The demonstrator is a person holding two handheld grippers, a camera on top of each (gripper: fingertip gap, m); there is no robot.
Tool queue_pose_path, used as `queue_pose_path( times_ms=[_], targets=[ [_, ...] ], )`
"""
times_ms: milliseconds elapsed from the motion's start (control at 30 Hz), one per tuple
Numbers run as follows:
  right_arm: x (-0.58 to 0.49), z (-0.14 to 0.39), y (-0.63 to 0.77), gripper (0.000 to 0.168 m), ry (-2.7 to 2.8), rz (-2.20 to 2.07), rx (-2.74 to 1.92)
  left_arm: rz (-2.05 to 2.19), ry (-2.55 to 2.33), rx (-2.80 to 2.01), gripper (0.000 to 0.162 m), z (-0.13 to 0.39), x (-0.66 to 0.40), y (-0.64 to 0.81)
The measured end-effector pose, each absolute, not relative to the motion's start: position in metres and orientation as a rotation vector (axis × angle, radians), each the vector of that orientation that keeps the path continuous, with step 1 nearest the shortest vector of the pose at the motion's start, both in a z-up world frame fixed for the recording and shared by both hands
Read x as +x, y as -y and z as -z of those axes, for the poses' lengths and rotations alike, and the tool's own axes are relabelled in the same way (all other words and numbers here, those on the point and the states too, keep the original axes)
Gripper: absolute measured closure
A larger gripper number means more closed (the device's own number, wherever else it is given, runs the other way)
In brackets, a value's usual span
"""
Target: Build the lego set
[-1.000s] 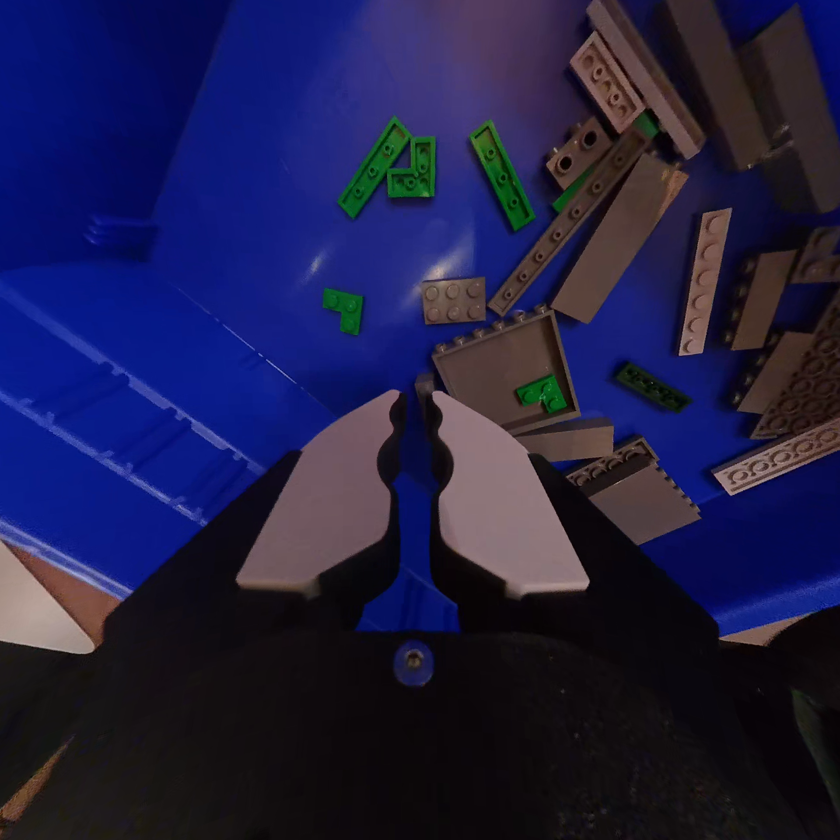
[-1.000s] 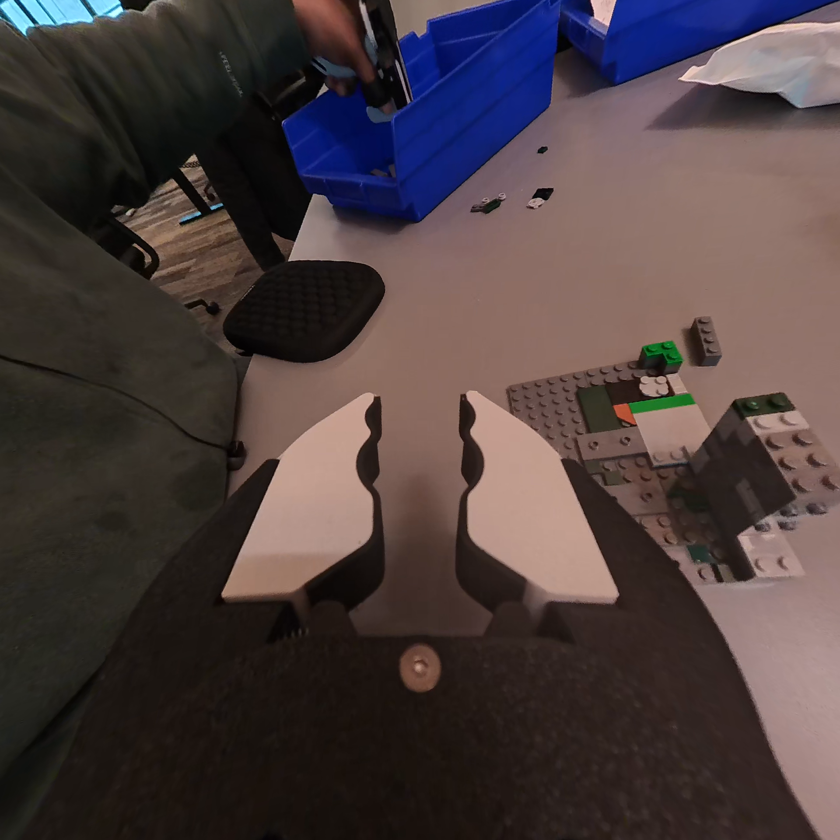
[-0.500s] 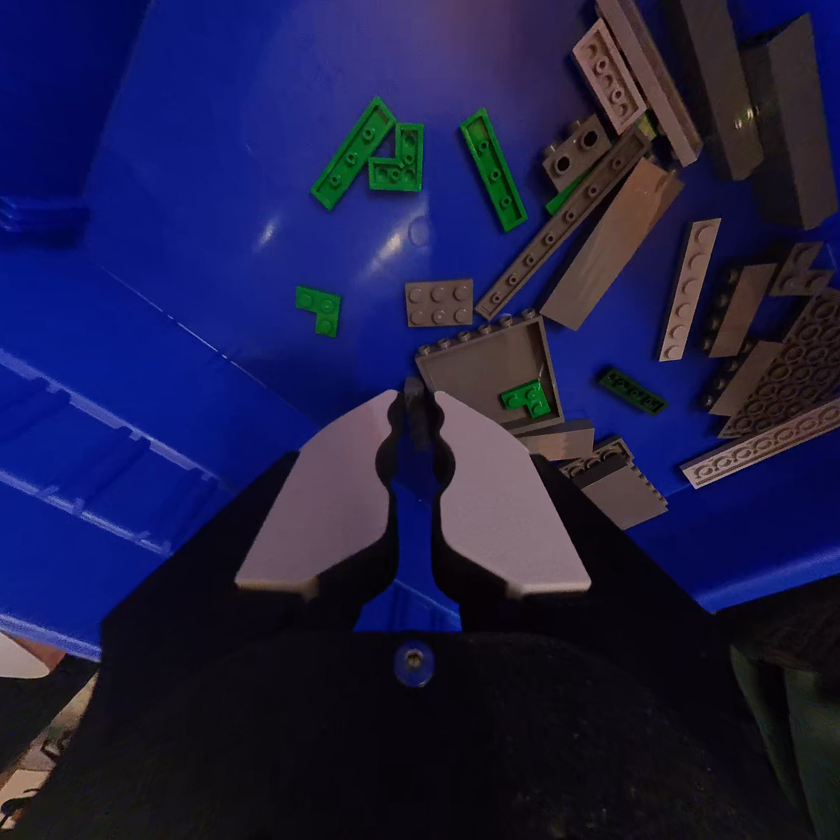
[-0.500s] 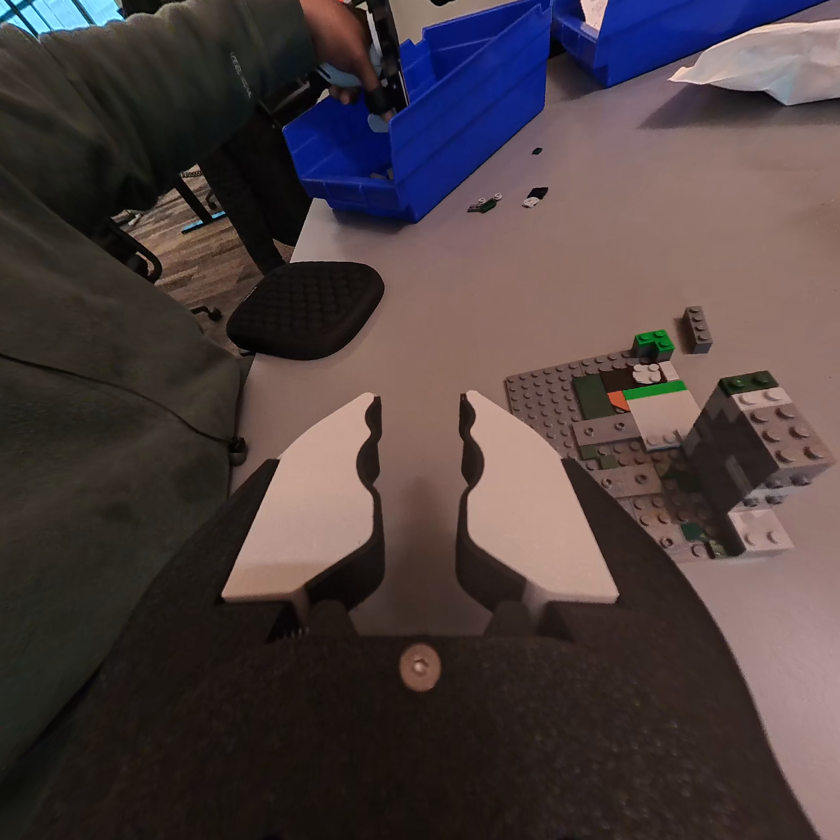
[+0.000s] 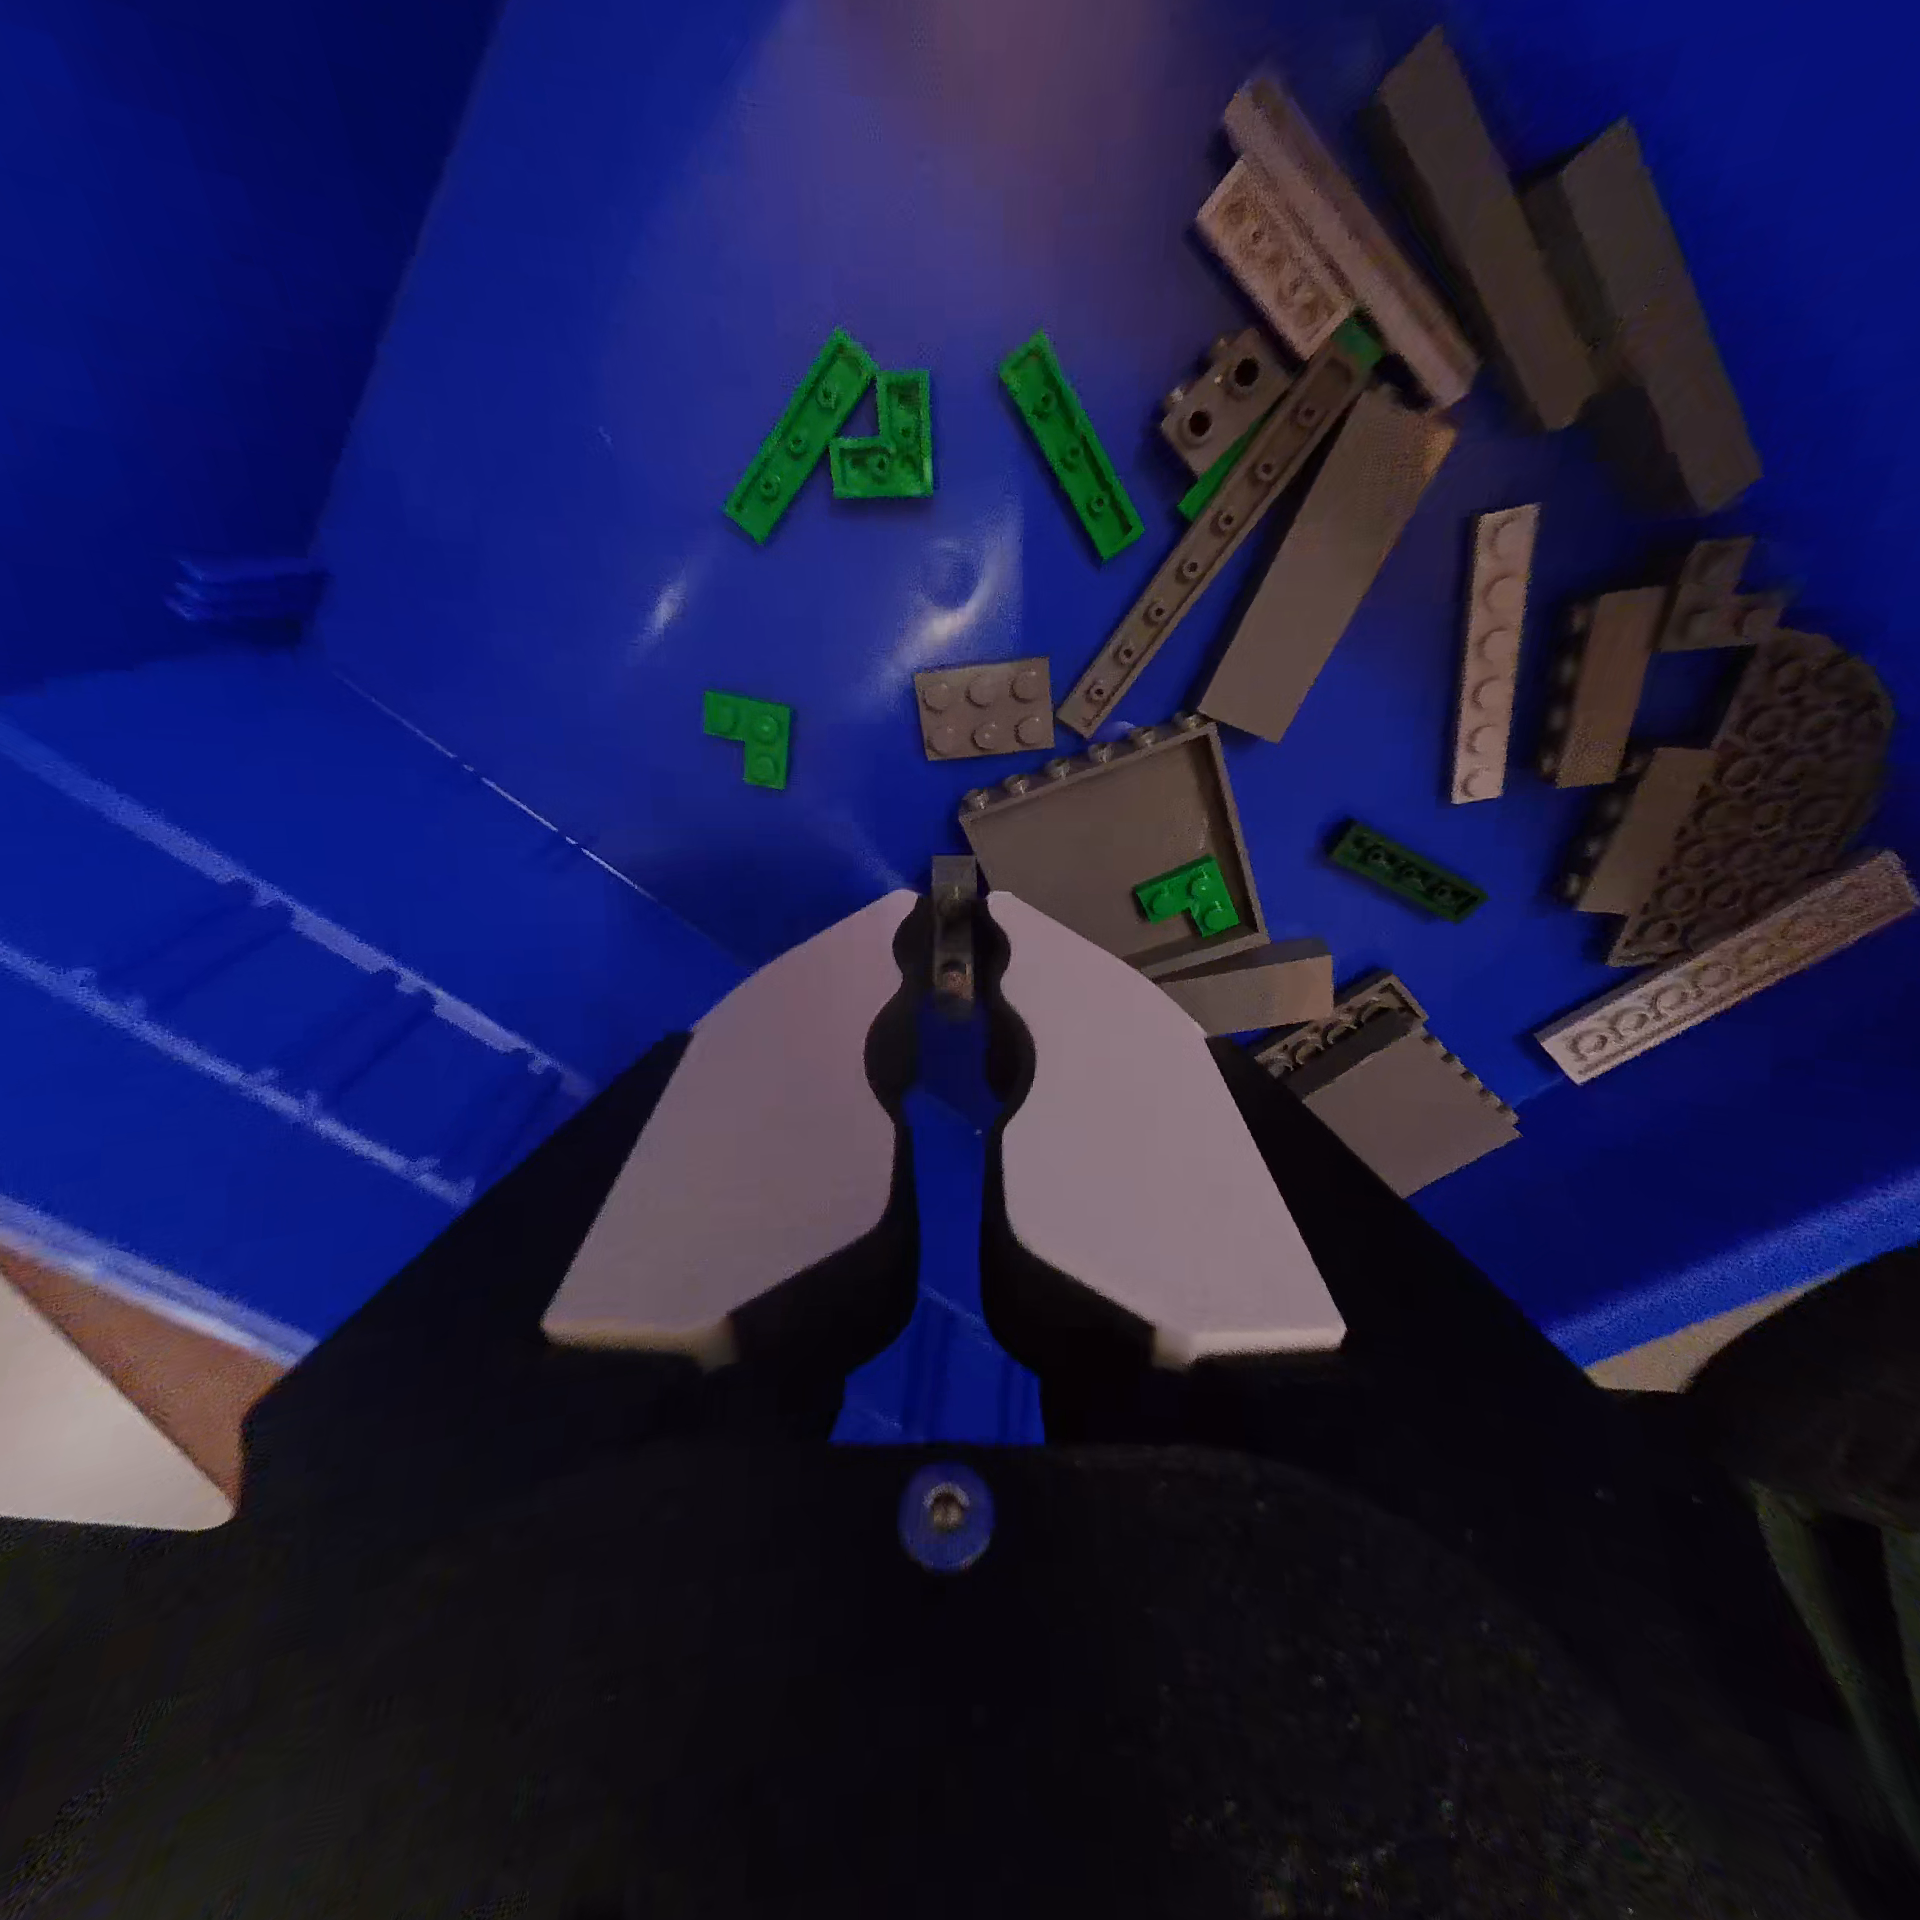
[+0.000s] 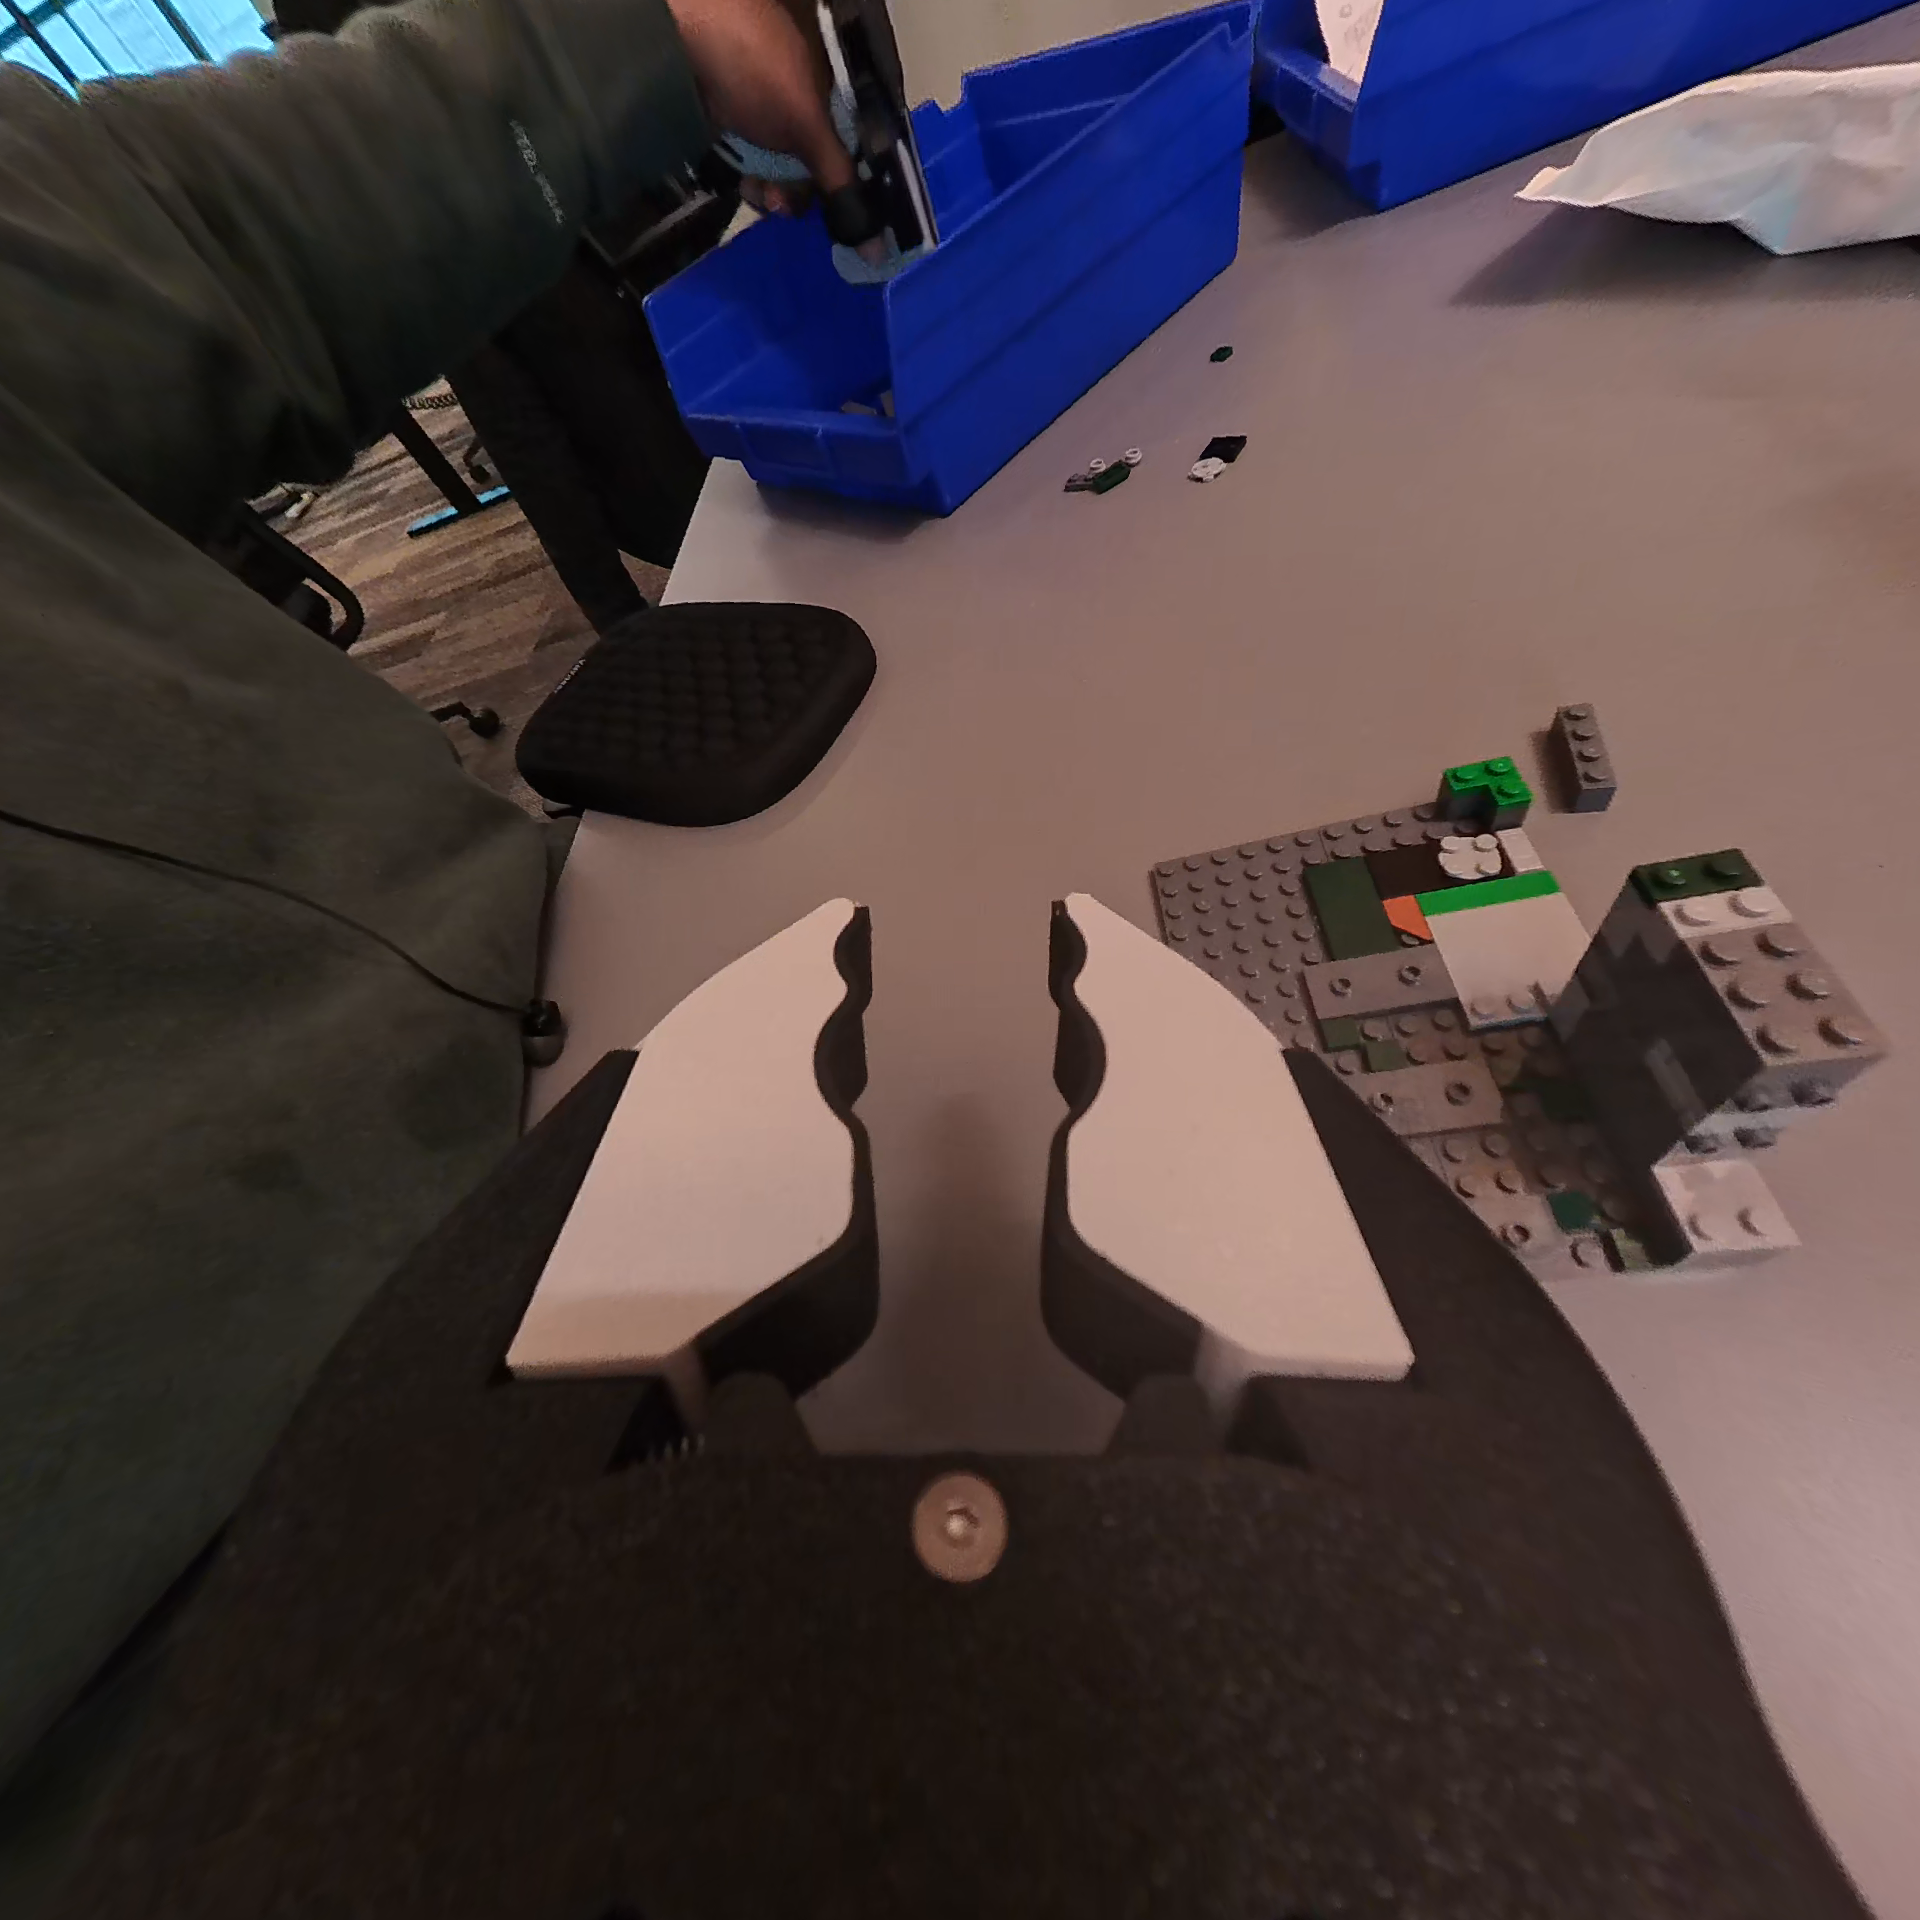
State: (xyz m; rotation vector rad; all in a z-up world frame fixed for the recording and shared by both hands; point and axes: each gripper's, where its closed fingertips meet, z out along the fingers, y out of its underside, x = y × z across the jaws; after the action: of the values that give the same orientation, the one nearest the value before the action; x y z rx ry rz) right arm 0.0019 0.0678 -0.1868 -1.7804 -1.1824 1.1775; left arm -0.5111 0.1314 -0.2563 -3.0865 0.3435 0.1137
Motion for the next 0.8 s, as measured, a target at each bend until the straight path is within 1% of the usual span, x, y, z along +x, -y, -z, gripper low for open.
queue_pose_path(
  times_ms=[100,200,300,400,533,800],
  targets=[
    [0.002,0.186,-0.068,0.136,1.183,-1.175,-1.779,-0.131,-0.429,-3.004,0.155,0.230,-0.498,-0.142],
    [0.001,0.185,-0.067,0.136,1.186,-1.174,-1.776,-0.129,-0.574,-2.882,0.155,0.195,-0.462,-0.158],
    [0.001,0.185,-0.066,0.136,1.194,-1.170,-1.773,-0.118,-0.779,-2.745,0.156,0.161,-0.405,-0.175],
    [0.002,0.184,-0.065,0.136,1.202,-1.162,-1.769,-0.106,-1.033,-2.617,0.156,0.143,-0.335,-0.188],
    [0.003,0.183,-0.063,0.136,1.211,-1.149,-1.762,-0.077,-1.371,-2.482,0.156,0.151,-0.237,-0.199],
    [0.008,0.187,-0.057,0.136,1.231,-1.136,-1.766,-0.008,-1.820,-2.283,0.156,0.203,-0.090,-0.230]
  ],
)
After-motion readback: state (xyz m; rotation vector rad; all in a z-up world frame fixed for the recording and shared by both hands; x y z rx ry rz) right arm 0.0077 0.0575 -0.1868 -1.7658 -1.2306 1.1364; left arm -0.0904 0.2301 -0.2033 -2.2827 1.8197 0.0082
